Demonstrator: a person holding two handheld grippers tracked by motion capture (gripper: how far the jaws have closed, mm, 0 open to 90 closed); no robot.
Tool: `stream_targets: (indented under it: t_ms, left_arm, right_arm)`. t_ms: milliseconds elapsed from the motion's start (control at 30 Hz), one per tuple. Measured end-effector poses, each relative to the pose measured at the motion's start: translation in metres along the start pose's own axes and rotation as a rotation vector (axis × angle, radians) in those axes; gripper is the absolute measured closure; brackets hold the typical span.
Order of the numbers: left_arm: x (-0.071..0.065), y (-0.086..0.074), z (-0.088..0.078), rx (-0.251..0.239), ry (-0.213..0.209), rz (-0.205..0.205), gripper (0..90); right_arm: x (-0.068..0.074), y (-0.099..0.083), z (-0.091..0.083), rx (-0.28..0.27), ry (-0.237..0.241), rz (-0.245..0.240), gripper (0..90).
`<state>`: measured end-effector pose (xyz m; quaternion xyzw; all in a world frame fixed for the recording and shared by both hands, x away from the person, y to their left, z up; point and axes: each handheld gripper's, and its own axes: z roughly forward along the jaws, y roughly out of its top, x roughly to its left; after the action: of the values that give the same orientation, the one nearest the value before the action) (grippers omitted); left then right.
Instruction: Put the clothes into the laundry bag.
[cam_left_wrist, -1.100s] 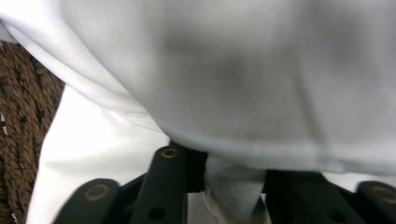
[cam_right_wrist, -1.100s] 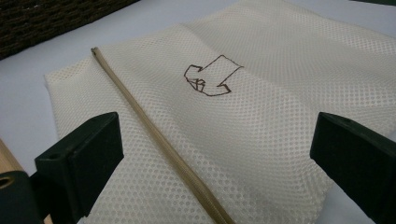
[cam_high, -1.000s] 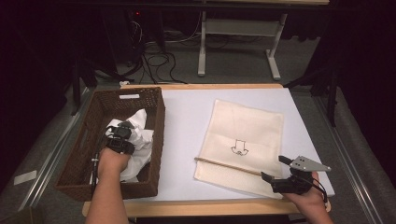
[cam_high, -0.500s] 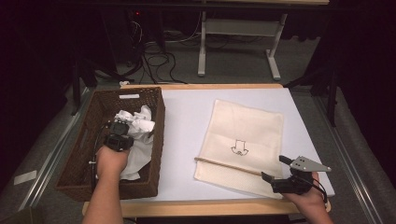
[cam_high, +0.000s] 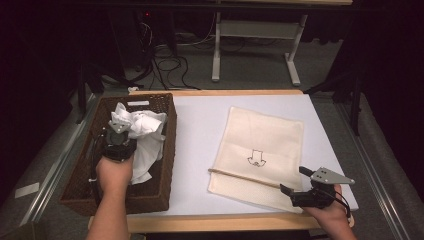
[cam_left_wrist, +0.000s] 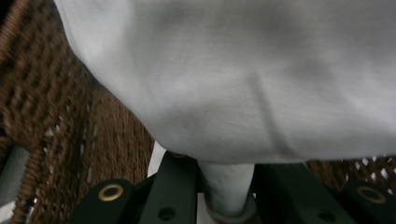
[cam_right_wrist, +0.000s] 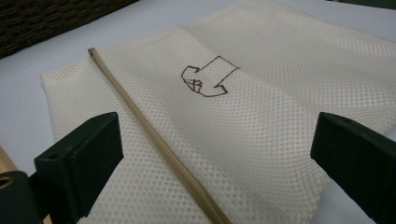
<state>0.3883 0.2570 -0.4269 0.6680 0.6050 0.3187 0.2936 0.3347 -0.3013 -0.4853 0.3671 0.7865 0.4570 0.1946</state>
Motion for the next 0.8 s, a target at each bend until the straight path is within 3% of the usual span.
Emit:
stream_targets:
  t_ms: [33,200,433,600,700,800]
  left_arm:
    - [0.000,0.000,-0.004,-0.035,0.003,0.001,81.2]
    - [0.000,0.000,-0.010,-0.095,0.012,-0.003,81.2]
    - [0.000,-0.001,-0.024,-0.232,0.033,-0.010,81.2]
    - [0.001,-0.002,-0.029,-0.279,0.046,-0.013,81.2]
    - [0.000,-0.002,-0.036,-0.352,0.050,-0.012,81.2]
    - [-0.001,-0.003,-0.040,-0.393,0.052,-0.007,81.2]
  right_arm:
    - [0.000,0.000,0.000,0.000,0.001,0.001,3.1]
    - [0.001,0.000,0.000,0.001,-0.001,0.006,3.1]
    - [0.000,0.000,0.000,0.000,-0.001,0.002,3.2]
    - [0.001,0.000,0.000,-0.004,0.002,0.001,3.2]
    - [0.001,0.000,0.000,-0.006,0.000,-0.001,3.1]
    - [0.000,0.000,0.000,-0.008,0.001,0.001,3.1]
